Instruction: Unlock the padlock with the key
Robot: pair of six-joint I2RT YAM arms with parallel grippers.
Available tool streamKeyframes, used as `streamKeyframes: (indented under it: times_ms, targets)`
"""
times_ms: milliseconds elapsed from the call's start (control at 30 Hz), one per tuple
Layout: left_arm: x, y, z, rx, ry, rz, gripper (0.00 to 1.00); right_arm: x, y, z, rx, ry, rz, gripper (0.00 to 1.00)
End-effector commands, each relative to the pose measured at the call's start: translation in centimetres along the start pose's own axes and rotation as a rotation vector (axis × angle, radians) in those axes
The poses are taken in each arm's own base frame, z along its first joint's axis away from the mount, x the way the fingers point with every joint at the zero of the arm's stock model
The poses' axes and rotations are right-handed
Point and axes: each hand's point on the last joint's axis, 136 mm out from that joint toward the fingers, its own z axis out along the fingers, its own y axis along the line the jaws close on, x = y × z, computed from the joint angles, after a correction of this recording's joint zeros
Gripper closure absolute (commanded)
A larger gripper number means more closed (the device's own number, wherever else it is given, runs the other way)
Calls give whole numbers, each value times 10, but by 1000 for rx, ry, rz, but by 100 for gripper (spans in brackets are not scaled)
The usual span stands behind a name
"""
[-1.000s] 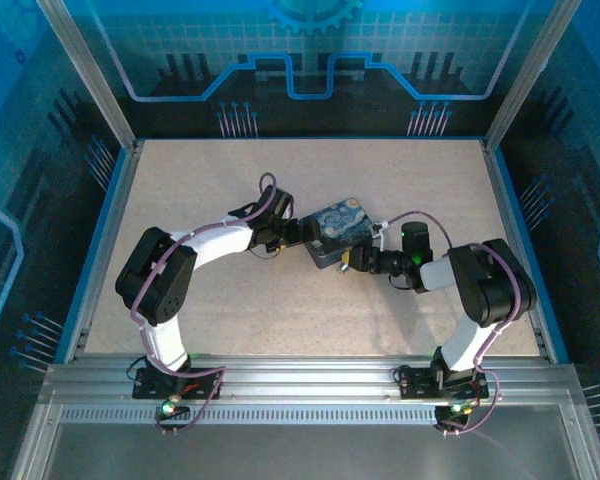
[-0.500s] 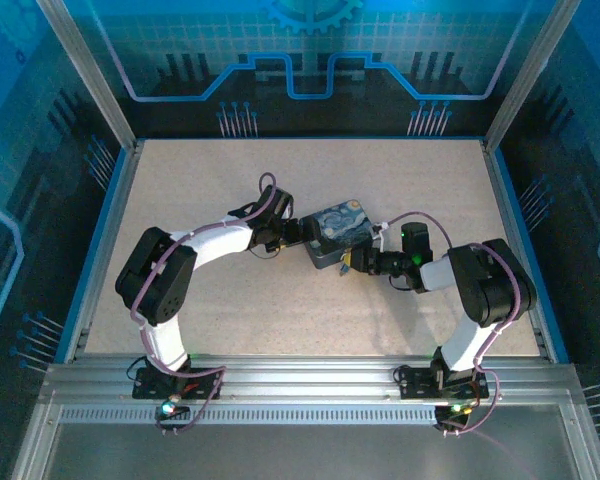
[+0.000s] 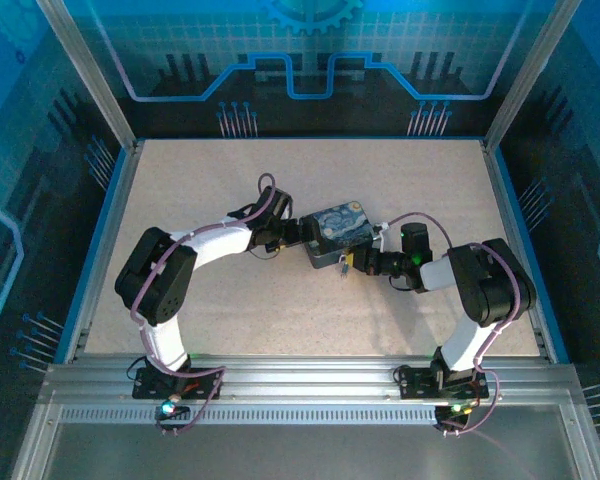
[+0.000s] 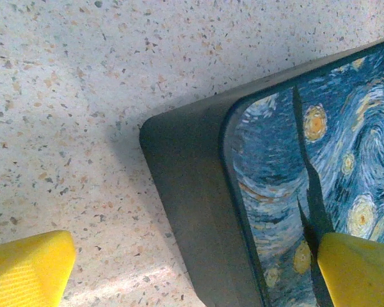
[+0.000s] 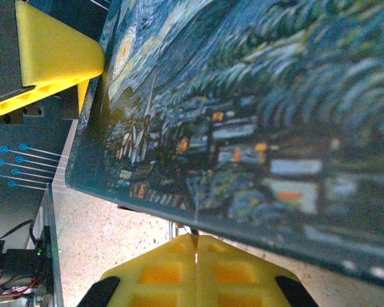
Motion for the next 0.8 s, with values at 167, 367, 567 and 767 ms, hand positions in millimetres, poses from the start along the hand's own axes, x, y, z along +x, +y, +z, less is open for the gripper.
streamKeyframes:
  times_ms: [167,367,567,767]
  targets:
    - [17,19,2,-52,40,-11,1,-6,-7,-6,56,-60,30,100]
    - [24,25,5,-53,51,-29,1,-16,-7,-13,87,-128,50,100]
    - [32,31,7,-61,66,-36,1,-23,-6,-21,114,-190,72,100]
    - [36,32,7,-54,70,-47,1,-24,-9,-25,147,-234,122,100]
